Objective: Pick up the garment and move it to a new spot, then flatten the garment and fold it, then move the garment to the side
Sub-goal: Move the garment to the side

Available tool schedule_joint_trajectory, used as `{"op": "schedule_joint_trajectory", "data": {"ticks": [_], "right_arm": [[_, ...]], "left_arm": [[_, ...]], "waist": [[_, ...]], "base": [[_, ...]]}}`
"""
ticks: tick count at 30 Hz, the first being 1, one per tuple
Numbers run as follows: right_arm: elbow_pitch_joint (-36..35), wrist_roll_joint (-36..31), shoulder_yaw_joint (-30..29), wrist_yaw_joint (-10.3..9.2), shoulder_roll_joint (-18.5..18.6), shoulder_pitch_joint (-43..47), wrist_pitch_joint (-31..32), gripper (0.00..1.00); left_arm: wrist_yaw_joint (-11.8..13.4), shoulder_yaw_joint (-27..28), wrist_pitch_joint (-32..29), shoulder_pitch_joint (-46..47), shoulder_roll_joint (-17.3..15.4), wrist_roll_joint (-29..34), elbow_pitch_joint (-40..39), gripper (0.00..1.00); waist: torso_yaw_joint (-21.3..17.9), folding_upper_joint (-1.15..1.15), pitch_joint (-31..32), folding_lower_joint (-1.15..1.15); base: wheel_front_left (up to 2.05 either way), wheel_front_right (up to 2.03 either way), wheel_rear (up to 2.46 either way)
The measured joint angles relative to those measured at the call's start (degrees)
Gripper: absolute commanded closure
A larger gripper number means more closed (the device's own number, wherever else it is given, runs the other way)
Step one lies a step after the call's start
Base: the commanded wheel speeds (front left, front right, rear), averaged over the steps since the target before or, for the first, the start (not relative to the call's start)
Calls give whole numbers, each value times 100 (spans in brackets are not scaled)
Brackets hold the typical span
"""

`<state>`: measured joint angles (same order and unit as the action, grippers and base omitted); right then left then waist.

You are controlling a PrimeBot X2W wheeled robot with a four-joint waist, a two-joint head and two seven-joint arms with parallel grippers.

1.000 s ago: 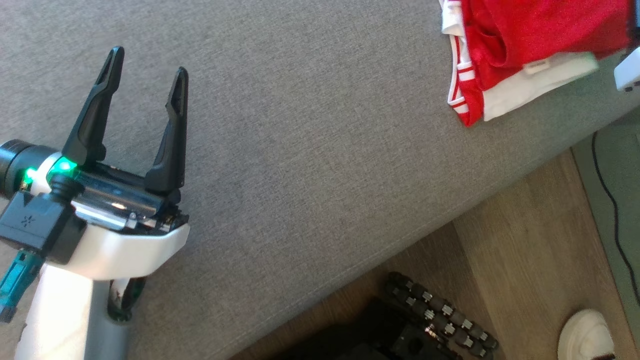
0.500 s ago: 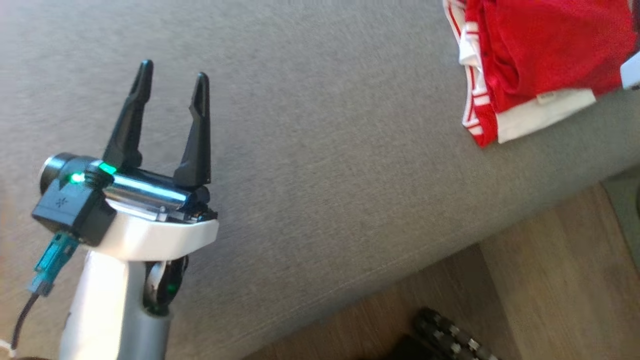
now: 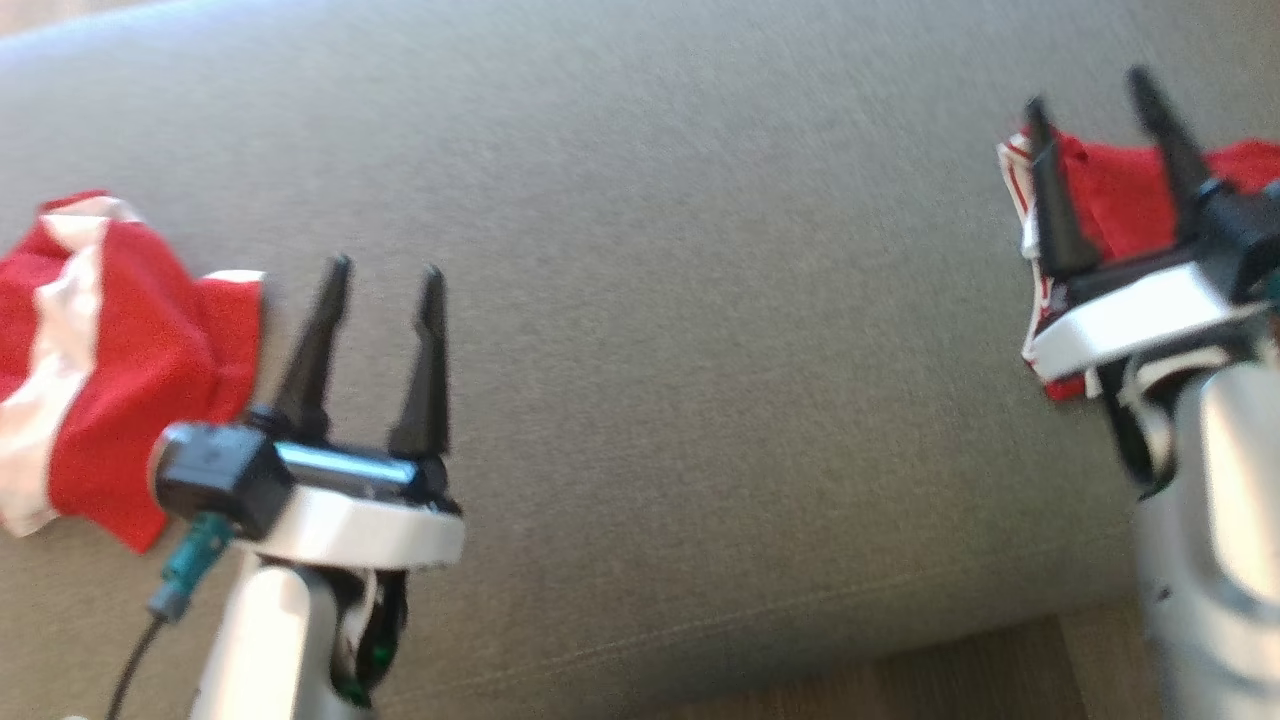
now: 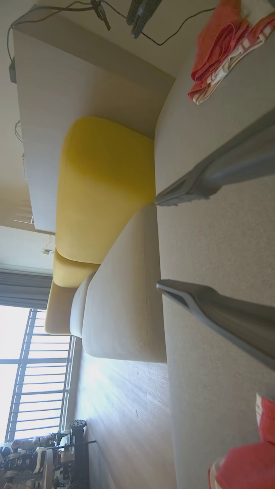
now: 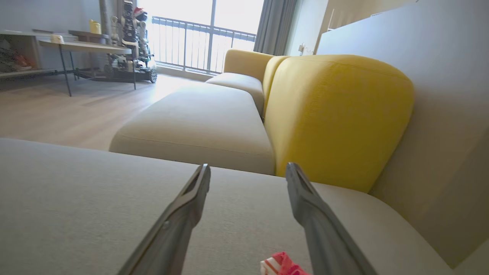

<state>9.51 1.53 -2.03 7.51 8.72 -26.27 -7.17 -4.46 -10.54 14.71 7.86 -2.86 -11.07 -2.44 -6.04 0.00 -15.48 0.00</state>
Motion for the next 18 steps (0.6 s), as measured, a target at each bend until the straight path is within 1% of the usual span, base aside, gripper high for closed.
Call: {"op": "schedule_joint_trajectory", "data": {"ticks": [4,8,11,16,18], "right_arm": [[-134,-16,9,0,-276,511,-156,0],[-120,-394,192,0,-374,1154,-280,0],[-94,-439,146,0,-481,1538,-398,0],[-125,-452,-57,0,-545,1780,-560,0],[-118,-454,-86,0,-553,1823,-622,0]], "left_arm": [[179,-87,0,-285,13,-24,149,0],[323,-136,-1,-536,11,-290,238,0],[355,-172,-1,-694,11,-364,243,0],[474,-160,-1,-792,10,-305,421,0],[482,-162,-1,-820,10,-305,472,0]], "waist": [[264,0,356,0],[452,0,652,0],[547,0,822,0],[614,0,996,0],[625,0,1021,0]], "base": [[0,0,0],[0,0,0],[0,0,0],[0,0,0],[0,0,0]]}}
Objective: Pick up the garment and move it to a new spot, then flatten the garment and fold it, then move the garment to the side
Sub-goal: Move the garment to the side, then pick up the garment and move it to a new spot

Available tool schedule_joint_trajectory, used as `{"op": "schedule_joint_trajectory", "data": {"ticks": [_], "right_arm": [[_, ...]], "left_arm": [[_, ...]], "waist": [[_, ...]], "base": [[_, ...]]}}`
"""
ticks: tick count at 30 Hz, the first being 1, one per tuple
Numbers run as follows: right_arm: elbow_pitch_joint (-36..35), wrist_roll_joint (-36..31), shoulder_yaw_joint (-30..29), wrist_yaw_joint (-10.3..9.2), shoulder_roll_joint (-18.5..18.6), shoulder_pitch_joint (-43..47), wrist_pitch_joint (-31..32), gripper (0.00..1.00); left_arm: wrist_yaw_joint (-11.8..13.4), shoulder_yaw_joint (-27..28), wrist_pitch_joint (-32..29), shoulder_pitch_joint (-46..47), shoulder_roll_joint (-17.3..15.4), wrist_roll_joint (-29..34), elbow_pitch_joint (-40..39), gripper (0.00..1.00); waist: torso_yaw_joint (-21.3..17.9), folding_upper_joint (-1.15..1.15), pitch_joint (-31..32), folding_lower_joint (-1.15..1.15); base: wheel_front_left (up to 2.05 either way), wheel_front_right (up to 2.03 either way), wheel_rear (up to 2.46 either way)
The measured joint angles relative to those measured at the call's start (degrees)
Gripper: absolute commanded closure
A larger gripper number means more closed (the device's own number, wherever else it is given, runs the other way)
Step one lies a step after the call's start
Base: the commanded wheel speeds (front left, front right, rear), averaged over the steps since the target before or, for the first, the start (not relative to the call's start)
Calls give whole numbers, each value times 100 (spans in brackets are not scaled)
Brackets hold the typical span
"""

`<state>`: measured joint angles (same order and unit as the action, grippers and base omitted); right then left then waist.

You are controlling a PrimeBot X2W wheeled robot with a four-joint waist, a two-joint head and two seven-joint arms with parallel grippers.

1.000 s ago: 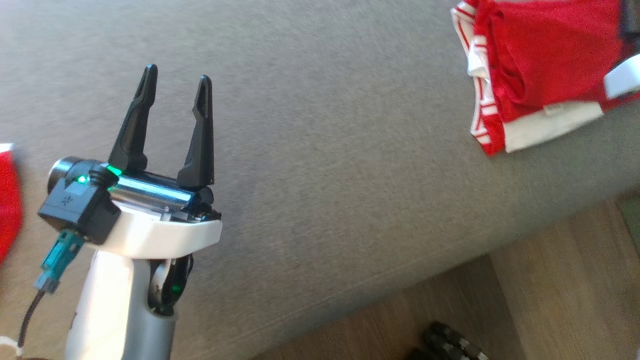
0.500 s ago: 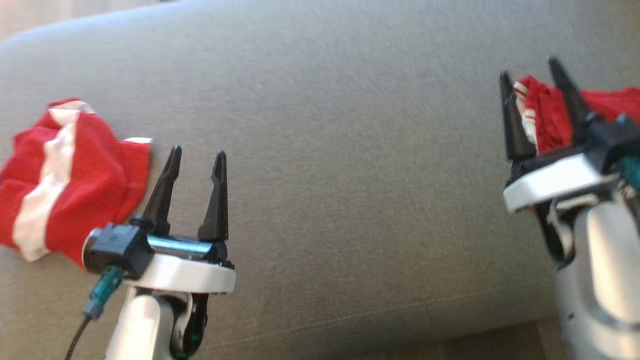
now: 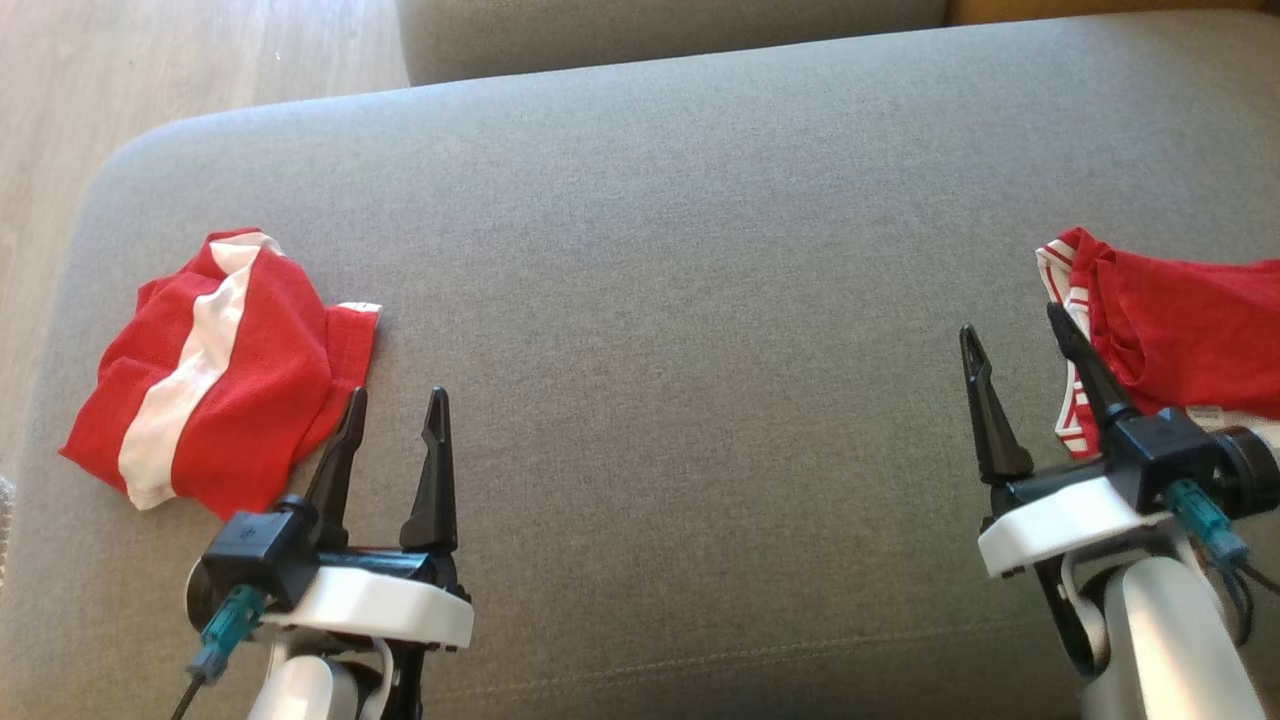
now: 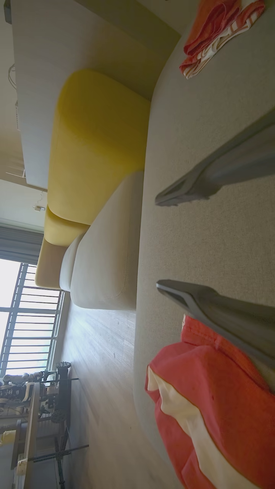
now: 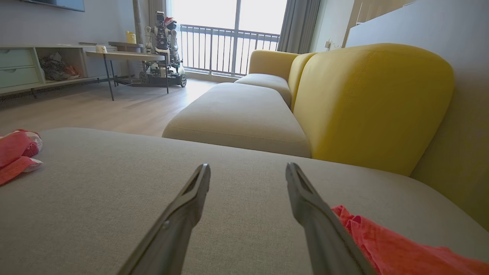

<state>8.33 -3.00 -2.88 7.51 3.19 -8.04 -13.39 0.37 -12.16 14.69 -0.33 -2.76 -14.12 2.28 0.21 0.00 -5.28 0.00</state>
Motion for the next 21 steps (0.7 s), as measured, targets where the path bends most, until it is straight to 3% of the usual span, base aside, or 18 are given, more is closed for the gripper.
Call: {"op": "schedule_joint_trajectory", "data": {"ticks": [21], "right_arm": [[168,187,57,0,-18,81,-83,0]], "left_arm": [[-2,1,0,-5,0,43,29,0]], "waist": [[11,0,10,0]], "base": [[0,0,0]]}}
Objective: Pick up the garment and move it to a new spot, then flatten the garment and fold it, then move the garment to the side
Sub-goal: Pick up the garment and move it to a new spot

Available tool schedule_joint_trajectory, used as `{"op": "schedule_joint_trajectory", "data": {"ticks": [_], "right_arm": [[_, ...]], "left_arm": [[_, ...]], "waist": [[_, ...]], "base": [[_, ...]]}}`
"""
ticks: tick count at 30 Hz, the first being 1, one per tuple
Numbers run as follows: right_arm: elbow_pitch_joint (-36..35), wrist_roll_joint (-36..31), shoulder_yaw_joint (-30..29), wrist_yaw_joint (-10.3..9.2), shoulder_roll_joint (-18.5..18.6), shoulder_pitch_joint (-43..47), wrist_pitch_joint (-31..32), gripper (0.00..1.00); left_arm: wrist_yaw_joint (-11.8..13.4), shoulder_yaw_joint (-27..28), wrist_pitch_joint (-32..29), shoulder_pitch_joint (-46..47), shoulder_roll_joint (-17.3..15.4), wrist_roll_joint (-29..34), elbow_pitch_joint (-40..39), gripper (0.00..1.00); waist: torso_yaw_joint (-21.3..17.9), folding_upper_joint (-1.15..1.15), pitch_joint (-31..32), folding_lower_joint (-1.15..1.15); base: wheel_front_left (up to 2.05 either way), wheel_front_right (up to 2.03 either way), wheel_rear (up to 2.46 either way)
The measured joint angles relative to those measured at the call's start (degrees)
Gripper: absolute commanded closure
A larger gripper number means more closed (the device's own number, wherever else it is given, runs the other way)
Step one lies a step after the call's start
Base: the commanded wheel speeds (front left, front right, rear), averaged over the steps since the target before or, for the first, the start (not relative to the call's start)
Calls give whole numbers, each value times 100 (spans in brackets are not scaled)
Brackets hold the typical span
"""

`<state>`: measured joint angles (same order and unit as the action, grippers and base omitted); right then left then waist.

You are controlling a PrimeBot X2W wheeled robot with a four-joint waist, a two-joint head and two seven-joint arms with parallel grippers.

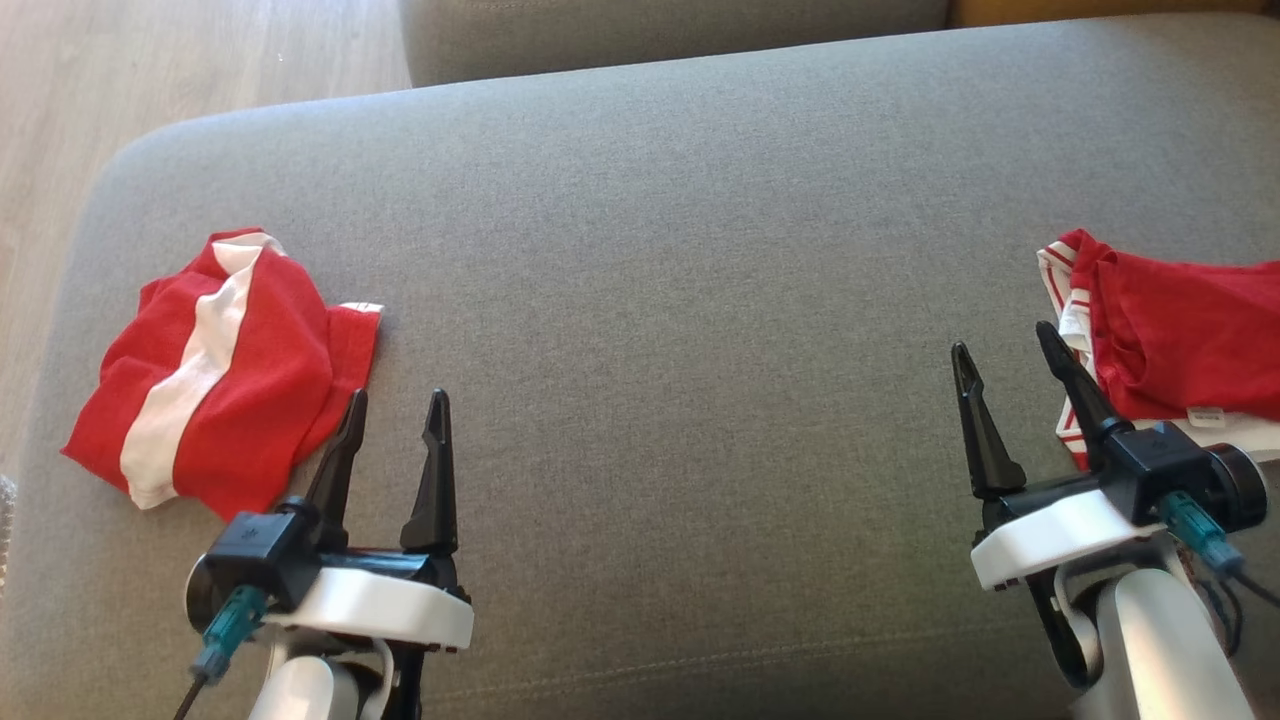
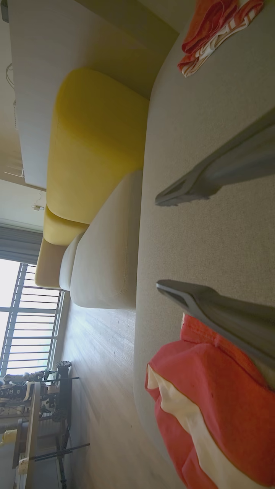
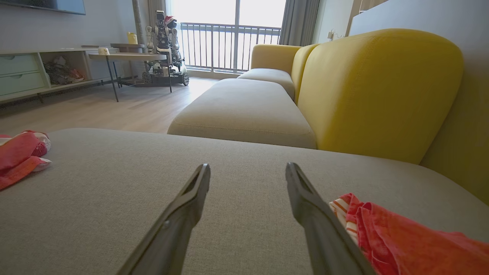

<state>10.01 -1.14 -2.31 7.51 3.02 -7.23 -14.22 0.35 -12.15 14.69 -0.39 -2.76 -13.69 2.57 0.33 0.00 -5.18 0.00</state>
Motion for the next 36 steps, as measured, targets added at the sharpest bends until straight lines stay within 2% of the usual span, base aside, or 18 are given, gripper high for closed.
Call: {"op": "schedule_joint_trajectory", "data": {"ticks": [6,11,30,36], "right_arm": [[9,57,-13,0,0,-1,-24,0],[7,123,43,0,0,-1,-24,0],[69,221,439,0,-2,-10,-25,0],[147,220,487,0,-2,-9,-25,0]], "left_arm": [[-4,3,0,2,0,3,-2,0],[-16,20,0,25,1,53,-4,0],[68,94,0,44,1,43,-116,0],[77,102,0,-9,1,43,-138,0]], "waist": [[91,0,-9,0],[320,0,-42,0],[2015,0,29,0],[2325,0,89,0]], "base": [[0,0,0],[0,0,0],[0,0,0],[0,0,0]]}}
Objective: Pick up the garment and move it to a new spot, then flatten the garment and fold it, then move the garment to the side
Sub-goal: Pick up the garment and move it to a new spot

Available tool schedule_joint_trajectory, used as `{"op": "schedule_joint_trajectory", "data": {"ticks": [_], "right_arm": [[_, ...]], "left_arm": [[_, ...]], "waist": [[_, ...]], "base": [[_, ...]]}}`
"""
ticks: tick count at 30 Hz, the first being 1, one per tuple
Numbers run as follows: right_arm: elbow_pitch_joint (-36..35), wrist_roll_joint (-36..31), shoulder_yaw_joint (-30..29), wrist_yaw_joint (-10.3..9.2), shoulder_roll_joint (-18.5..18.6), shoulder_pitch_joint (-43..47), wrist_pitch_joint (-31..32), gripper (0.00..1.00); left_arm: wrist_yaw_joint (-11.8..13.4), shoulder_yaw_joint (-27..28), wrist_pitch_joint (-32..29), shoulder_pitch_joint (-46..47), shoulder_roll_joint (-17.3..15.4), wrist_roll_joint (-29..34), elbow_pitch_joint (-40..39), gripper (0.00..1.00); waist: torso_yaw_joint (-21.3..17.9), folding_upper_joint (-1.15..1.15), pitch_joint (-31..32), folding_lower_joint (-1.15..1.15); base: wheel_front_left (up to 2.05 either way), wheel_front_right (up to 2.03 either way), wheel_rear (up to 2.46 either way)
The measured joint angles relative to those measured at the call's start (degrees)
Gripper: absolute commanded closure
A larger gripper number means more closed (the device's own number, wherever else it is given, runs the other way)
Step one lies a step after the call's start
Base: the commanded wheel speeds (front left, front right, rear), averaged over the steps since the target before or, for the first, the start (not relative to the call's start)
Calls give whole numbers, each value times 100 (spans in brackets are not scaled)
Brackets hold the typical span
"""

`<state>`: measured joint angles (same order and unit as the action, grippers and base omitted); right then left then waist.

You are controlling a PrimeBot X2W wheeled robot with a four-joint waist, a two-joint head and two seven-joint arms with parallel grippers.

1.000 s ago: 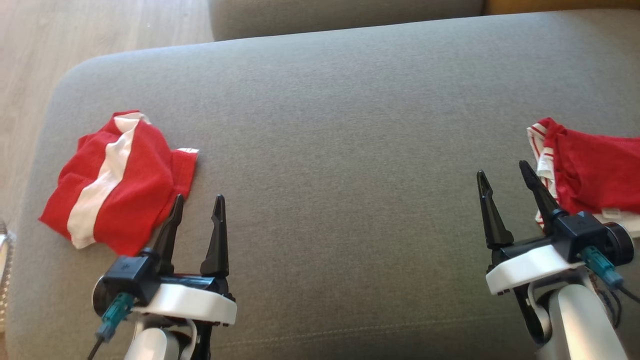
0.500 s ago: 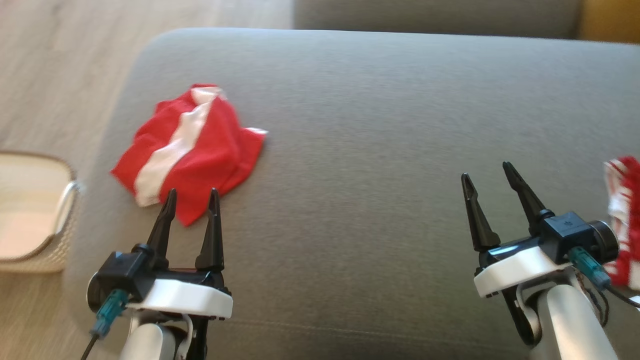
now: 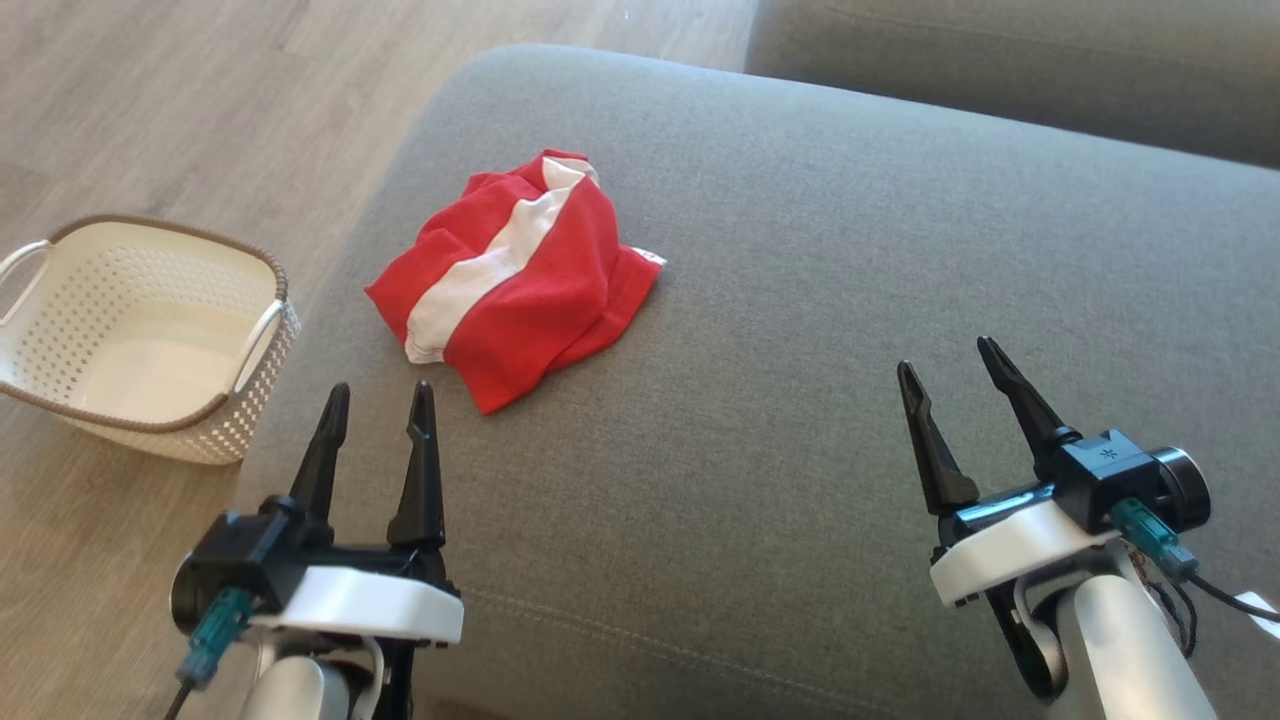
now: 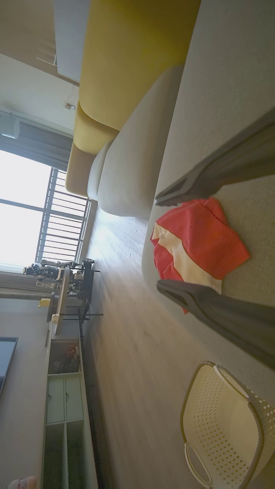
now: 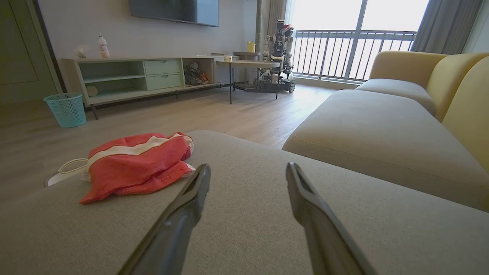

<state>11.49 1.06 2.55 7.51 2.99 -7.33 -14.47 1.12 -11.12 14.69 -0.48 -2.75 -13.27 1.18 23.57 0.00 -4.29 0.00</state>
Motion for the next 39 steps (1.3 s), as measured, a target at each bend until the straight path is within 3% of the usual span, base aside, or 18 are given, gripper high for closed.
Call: {"op": "schedule_joint_trajectory", "data": {"ticks": [13,21,25,32,39], "right_arm": [[4,-1,48,0,0,2,1,0],[-292,-279,32,0,0,-125,146,0],[-521,-433,65,0,2,-376,286,0],[-757,-571,199,0,4,-528,426,0],[-983,-595,282,0,10,-749,430,0]], "left_arm": [[26,285,0,-37,1,1,-35,0],[-477,998,1,678,-18,1,223,0],[-721,1029,0,1285,-308,-2,984,0],[-823,955,-793,2507,-866,-597,2396,0],[-826,356,-875,3531,-1446,-683,3381,0]], "waist": [[-194,0,-29,0],[-482,0,-481,0],[-681,0,-784,0],[-1088,0,-1296,0],[-1516,0,-1735,0]], "base": [[0,0,0],[0,0,0],[0,0,0],[0,0,0],[0,0,0]]}}
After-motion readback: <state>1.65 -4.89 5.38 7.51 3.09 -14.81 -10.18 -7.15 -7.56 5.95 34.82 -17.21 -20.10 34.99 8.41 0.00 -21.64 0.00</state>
